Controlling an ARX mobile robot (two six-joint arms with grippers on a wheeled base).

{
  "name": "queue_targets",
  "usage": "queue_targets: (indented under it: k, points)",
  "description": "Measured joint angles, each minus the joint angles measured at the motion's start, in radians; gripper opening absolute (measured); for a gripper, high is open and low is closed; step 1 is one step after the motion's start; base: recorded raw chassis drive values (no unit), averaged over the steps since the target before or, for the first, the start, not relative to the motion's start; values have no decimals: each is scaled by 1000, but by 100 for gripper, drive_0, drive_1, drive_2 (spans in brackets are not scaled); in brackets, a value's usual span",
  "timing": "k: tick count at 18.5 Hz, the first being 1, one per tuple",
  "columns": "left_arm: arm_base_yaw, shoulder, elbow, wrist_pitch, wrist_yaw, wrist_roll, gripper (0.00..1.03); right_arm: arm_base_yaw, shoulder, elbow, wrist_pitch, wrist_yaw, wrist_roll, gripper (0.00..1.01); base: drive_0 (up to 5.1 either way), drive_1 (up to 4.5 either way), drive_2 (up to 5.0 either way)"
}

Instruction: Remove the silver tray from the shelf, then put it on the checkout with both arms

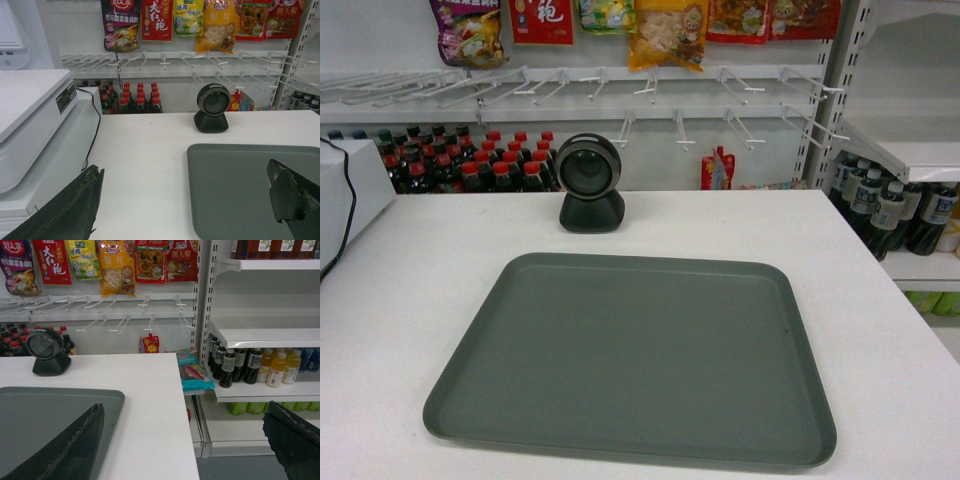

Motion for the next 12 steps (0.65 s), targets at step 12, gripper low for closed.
queue_targets:
  k: [12]
  points:
    - [0,0,0,0,0,0,98,0,0,0,0,0,0,98,0,0,0]
